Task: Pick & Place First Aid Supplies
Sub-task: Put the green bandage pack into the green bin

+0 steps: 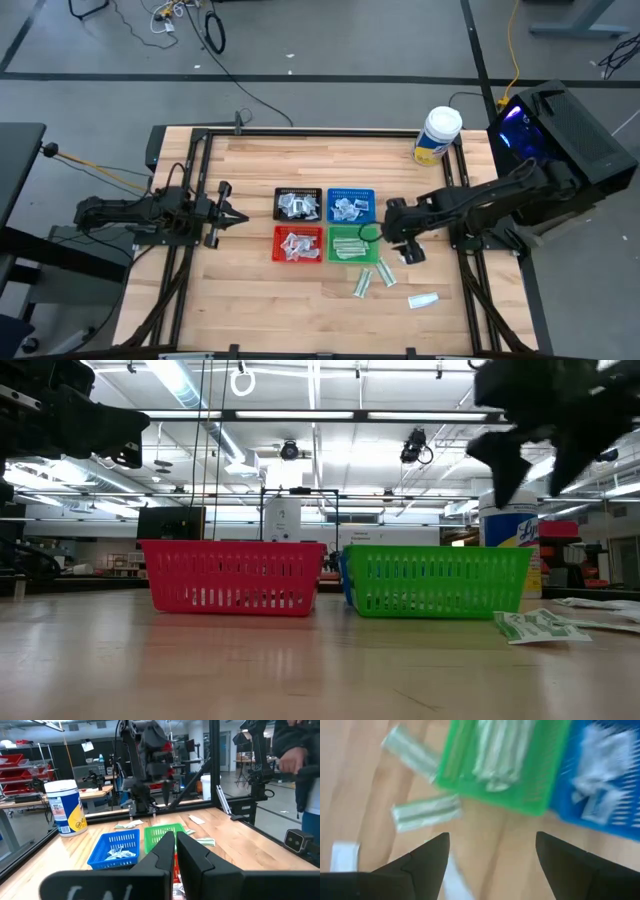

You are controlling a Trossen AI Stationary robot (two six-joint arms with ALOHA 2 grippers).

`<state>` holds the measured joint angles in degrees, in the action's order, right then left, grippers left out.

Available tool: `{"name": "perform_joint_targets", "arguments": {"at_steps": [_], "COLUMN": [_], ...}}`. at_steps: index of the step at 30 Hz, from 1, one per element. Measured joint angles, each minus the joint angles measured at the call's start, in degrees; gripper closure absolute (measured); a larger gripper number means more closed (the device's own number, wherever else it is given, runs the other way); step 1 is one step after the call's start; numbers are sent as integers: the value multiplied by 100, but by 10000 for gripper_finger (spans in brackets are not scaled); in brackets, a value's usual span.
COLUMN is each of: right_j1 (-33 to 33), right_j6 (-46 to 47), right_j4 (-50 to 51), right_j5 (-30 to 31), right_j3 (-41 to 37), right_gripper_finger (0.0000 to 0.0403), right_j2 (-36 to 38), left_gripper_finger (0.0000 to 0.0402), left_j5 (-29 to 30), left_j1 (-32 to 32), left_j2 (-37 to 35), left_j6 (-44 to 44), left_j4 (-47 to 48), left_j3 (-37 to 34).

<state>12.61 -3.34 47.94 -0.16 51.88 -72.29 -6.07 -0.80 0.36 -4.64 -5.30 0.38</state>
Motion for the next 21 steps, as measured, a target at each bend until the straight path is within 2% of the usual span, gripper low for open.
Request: {"name": "perform_joint_targets", "arguments": {"at_steps": [5,10,21], "right_j1": [221,540,1187], "right_j6": [-286,-454,406], "right_j4": [-60,-267,-1418], "right_j5": [-360,-379,-304], "right_j3": [-521,-1001,-1619], "right_gripper_finger": [103,103,103], "right_j2": [0,0,-2], "left_gripper_finger": [376,376,376], "left_j5": [0,0,0], "left_j1": [-1,-1,0], "left_j2": [0,0,0], "left_j6": [0,0,0], "left_j4": [0,0,0], "left_j3": [0,2,1]}}
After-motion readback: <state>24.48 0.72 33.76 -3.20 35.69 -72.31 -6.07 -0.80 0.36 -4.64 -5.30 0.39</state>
